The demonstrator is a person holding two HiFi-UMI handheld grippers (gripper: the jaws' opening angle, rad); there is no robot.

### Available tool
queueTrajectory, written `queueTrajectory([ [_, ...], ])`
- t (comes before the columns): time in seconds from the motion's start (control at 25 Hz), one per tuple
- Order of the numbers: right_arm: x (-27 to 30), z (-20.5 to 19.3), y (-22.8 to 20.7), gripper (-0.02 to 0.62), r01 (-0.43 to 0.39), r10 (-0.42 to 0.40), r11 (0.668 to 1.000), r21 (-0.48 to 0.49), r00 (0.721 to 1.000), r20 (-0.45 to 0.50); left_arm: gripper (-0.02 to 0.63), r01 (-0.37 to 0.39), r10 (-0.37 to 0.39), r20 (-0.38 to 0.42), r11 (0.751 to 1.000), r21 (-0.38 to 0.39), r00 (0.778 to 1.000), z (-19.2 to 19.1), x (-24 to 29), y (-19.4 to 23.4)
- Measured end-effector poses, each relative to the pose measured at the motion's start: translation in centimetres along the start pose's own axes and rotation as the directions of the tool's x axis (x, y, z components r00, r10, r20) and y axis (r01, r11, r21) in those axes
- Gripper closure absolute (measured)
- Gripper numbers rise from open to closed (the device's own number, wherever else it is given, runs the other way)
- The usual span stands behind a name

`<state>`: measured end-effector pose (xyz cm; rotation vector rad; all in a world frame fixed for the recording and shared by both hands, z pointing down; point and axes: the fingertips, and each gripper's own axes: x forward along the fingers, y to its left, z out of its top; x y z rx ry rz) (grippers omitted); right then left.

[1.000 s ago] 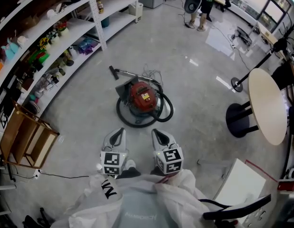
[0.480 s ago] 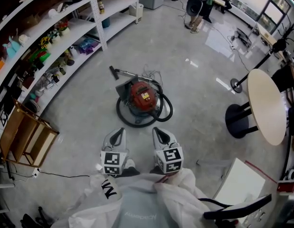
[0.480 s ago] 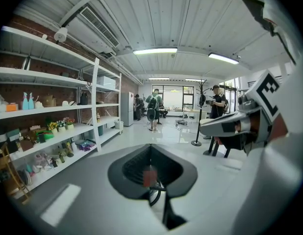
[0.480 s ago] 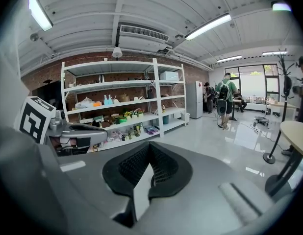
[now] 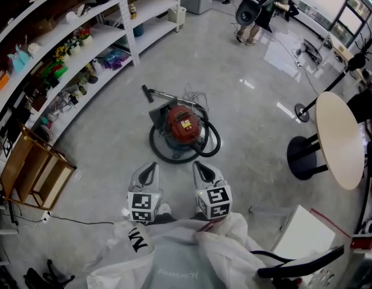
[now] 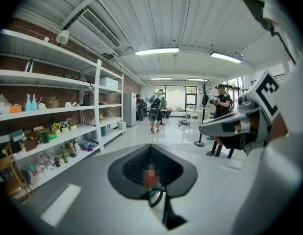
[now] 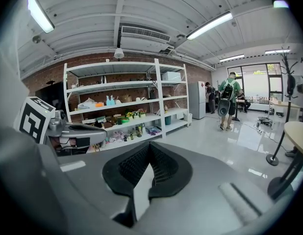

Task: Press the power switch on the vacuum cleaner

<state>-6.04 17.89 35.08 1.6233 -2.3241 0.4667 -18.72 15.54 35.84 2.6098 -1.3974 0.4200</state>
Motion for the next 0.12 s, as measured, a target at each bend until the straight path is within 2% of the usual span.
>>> queueTrajectory([
  [0.12,0.12,0.17,-0.21,0.597,-0.004,0.004,1.000,0.004,1.000,0.002,0.606,-0.004,0.004,0.001,1.000,-0.001,1.000,0.14,0.21,0.01],
])
